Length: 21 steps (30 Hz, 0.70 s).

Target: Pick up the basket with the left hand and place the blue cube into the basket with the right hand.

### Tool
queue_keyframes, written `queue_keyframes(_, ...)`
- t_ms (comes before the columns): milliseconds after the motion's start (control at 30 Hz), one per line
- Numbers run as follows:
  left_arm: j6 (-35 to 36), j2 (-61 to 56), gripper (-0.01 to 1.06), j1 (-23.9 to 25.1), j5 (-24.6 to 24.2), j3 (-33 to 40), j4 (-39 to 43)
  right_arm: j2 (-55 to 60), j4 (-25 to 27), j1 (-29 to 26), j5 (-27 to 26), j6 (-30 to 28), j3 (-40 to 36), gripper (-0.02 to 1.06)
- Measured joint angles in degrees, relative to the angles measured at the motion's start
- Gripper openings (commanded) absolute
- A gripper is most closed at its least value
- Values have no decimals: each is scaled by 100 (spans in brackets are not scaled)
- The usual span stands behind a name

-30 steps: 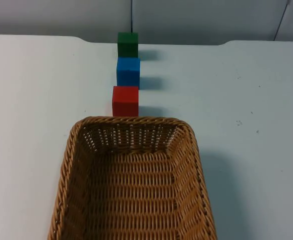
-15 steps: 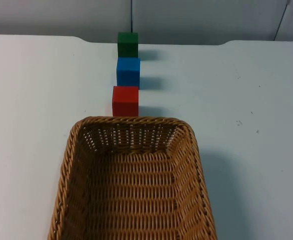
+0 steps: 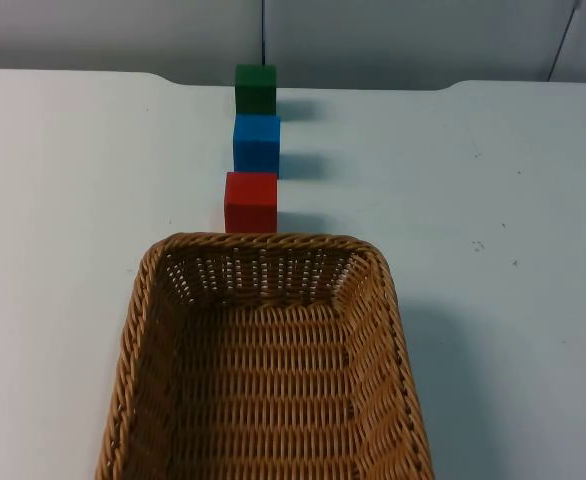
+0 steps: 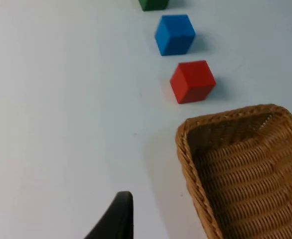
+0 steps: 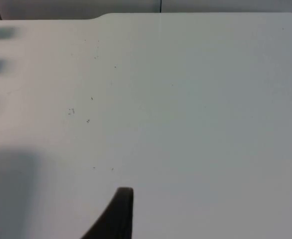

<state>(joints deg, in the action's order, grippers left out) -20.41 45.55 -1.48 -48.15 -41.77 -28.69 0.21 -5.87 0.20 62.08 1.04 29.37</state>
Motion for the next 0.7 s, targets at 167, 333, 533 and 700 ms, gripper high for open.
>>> queue_keyframes(167, -556, 911, 105, 0, 12, 0, -588, 0, 0, 0, 0, 0, 0, 104)
queue_keyframes(333, -872, 1713, 105, 0, 25, 0, -827, 0, 0, 0, 0, 0, 0, 104)
queue_keyframes(533, -1130, 2667, 105, 0, 37, 0, -907, 0, 0, 0, 0, 11, 0, 104)
queue_keyframes(700, -1454, 3337, 105, 0, 37, 0, -1196, 0, 0, 0, 0, 21, 0, 104)
